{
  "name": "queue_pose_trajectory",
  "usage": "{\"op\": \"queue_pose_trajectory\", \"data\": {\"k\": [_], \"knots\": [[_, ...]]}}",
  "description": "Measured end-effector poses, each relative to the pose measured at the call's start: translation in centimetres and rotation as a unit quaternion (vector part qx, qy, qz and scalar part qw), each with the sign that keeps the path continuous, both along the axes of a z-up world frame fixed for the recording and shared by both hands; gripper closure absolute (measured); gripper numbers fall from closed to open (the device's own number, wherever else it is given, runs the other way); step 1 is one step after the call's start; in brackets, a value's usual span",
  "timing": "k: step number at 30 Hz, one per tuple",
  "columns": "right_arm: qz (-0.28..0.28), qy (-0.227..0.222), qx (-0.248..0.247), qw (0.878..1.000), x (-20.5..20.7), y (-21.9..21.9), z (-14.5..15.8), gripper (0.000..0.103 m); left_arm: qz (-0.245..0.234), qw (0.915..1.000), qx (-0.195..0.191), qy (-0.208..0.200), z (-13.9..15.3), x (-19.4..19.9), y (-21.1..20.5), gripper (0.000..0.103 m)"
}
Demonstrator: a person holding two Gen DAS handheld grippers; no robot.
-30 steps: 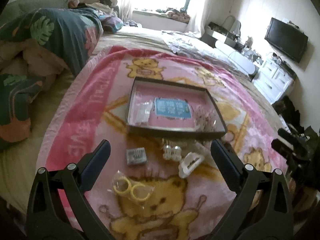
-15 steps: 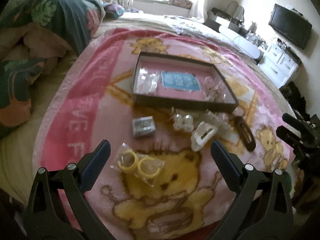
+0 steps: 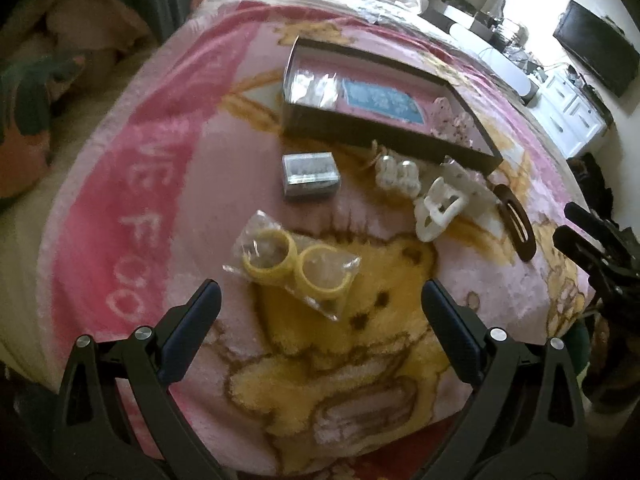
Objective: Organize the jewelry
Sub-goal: 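Withdraw both tools from the box back toward the remaining items, then grasp the bag of yellow rings with the left tool while the right tool grasps the small clear bag, then carry the yellow-ring bag in the left tool into the box while the right tool carries the clear bag there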
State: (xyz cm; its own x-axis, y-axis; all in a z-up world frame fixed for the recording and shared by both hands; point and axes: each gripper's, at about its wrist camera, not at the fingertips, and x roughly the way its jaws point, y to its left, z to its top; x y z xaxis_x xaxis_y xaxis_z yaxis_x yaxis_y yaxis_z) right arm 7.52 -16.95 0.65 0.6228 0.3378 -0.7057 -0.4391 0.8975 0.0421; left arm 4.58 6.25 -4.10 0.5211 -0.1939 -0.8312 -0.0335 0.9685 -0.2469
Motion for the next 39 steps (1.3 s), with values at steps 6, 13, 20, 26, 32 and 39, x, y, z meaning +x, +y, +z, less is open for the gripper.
{"op": "queue_pose_trajectory", "data": {"k": [6, 13, 20, 26, 32, 39], "knots": [[-0.001, 0.01, -0.002, 1.0, 0.7, 0.3, -1.1, 0.016, 0.005, 0.9993, -0.036, 0.013, -1.6, 1.3, -0.1, 0.009], [-0.004, 0.022, -0.004, 1.0, 2.3, 0.4, -2.4, 0.017, 0.006, 0.9998, -0.013, 0.013, -2.7, 3.6, -1.6, 0.01], [0.003, 0.04, -0.014, 0.999, 4.2, 1.1, -3.8, 0.037, -0.004, 0.9998, 0.016, 0.009, -3.5, 5.1, -2.7, 0.026], [0.009, 0.061, -0.01, 0.998, 6.0, 1.8, -4.9, 0.057, -0.003, 0.9994, 0.034, 0.004, -3.5, 4.8, -1.9, 0.063], [0.011, 0.081, -0.006, 0.997, 7.3, 2.5, -6.0, 0.082, -0.007, 0.9997, 0.025, -0.002, -3.3, 4.2, -1.3, 0.07], [0.011, 0.079, 0.011, 0.997, 6.7, 1.7, -5.8, 0.09, -0.022, 0.9996, 0.015, -0.011, -2.2, 3.4, -2.0, 0.07]]}}
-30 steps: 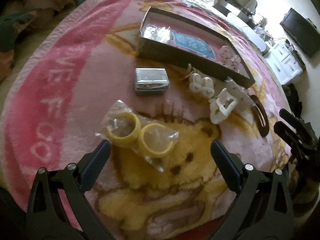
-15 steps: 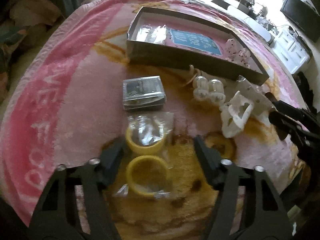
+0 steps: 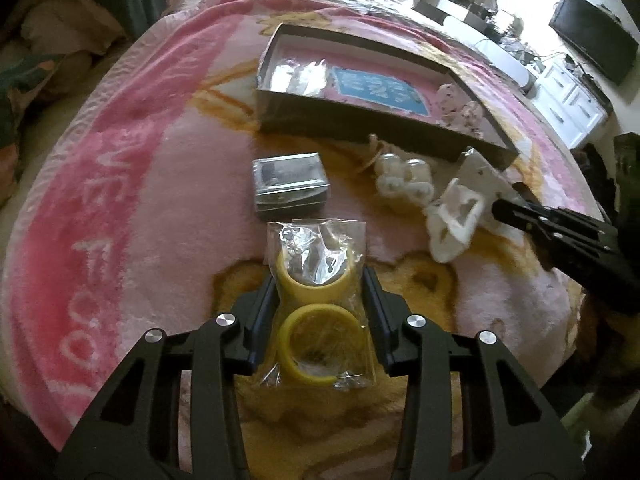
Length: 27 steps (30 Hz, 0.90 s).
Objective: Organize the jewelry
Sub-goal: 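Carry the yellow-ring bag in the left tool into the box while the right tool carries the clear bag there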
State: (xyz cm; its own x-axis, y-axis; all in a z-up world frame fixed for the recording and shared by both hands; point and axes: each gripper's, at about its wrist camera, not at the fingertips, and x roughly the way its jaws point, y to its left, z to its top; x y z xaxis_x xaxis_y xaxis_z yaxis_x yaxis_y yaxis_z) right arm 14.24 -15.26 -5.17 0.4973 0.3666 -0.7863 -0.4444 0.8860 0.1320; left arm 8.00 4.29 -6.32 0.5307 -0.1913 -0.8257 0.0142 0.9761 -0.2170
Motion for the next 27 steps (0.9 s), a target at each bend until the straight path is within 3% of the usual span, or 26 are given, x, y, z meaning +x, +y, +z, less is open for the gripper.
{"op": "queue_pose_trajectory", "data": {"k": [18, 27], "knots": [[-0.037, -0.02, 0.037, 0.998, -5.1, -5.9, 3.7, 0.09, -0.056, 0.9976, -0.001, -0.04, 4.0, 0.3, -4.6, 0.07], [-0.064, -0.031, 0.05, 0.996, -5.4, -7.9, 5.2, 0.09, -0.08, 0.9952, -0.001, -0.056, 5.4, 1.7, -6.8, 0.07]]}}
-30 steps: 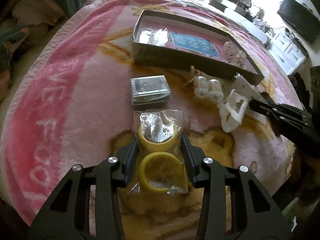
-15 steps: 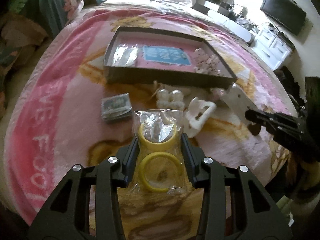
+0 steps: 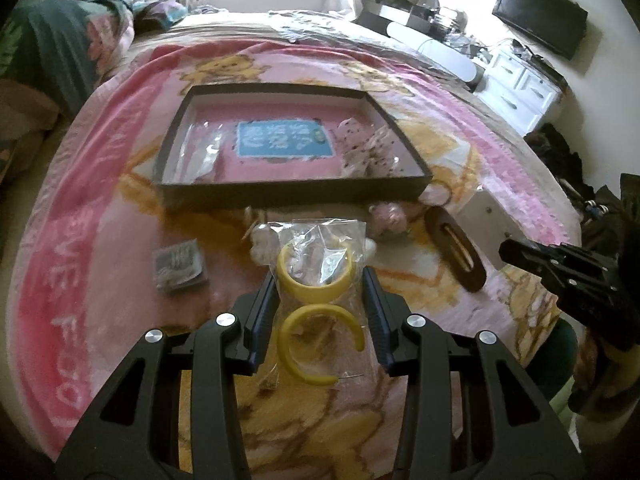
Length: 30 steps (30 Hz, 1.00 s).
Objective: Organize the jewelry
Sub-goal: 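Carry the yellow-ring bag in the left tool into the box while the right tool carries the clear bag there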
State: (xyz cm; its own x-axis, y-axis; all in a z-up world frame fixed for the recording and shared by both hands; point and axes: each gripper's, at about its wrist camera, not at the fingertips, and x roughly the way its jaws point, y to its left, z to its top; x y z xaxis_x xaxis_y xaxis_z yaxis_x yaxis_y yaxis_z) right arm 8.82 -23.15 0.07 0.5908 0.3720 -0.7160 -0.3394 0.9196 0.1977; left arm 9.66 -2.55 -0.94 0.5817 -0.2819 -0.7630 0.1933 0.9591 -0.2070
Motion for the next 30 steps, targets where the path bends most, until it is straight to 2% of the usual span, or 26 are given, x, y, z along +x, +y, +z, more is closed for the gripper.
{"op": "queue_pose_trajectory", "data": {"k": [14, 23, 30], "knots": [[-0.013, -0.026, 0.01, 1.0, 1.9, -0.5, 2.7, 0.09, 0.004, 0.9997, -0.005, -0.026, 2.7, 3.2, -0.7, 0.07], [-0.014, -0.051, 0.013, 0.998, 4.3, 0.3, 4.9, 0.09, 0.013, 0.9991, -0.008, -0.04, 4.4, 6.4, -0.1, 0.07], [-0.022, -0.057, 0.02, 0.998, 6.8, 0.7, 5.7, 0.09, 0.015, 0.9991, 0.0, -0.04, 4.7, 8.7, 0.4, 0.07]]}}
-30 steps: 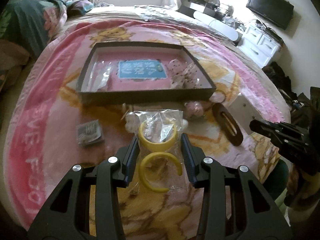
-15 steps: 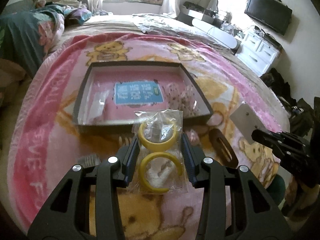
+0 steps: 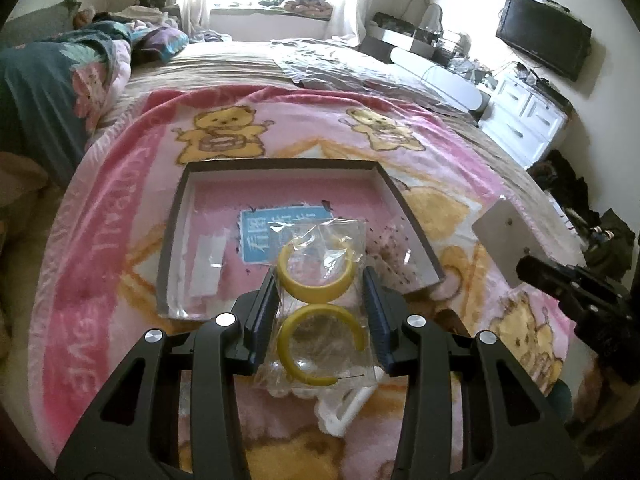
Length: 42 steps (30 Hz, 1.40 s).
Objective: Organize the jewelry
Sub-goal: 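Carry the yellow-ring bag in the left tool into the box while the right tool carries the clear bag there, then open the left tool to drop the ring bag in the box while the right tool releases the clear bag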
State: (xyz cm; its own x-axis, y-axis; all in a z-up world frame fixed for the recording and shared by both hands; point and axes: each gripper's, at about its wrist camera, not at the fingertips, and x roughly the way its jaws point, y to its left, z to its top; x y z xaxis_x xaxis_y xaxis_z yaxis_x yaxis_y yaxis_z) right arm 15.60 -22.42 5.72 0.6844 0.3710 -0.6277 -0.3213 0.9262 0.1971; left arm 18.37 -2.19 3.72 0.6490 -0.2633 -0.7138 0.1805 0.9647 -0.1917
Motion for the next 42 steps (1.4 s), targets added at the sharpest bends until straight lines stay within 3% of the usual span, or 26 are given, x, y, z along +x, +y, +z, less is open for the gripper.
{"op": "queue_pose_trajectory", "data": {"k": [14, 24, 34, 42], "knots": [[-0.014, 0.006, -0.013, 1.0, 5.4, 0.4, -0.5, 0.09, 0.025, 0.9993, 0.009, 0.024, -2.2, 4.5, 1.9, 0.07], [-0.029, 0.036, -0.037, 0.998, 9.0, 1.0, -3.8, 0.09, 0.032, 0.9977, 0.015, 0.057, -5.3, 7.6, 2.4, 0.07], [-0.045, 0.068, -0.049, 0.995, 10.5, 1.2, -7.6, 0.09, 0.025, 0.9967, 0.017, 0.076, -7.6, 8.8, 2.3, 0.07], [-0.053, 0.079, -0.052, 0.994, 11.1, 1.2, -8.9, 0.089, 0.025, 0.9959, 0.02, 0.085, -8.5, 9.3, 2.3, 0.07]]}}
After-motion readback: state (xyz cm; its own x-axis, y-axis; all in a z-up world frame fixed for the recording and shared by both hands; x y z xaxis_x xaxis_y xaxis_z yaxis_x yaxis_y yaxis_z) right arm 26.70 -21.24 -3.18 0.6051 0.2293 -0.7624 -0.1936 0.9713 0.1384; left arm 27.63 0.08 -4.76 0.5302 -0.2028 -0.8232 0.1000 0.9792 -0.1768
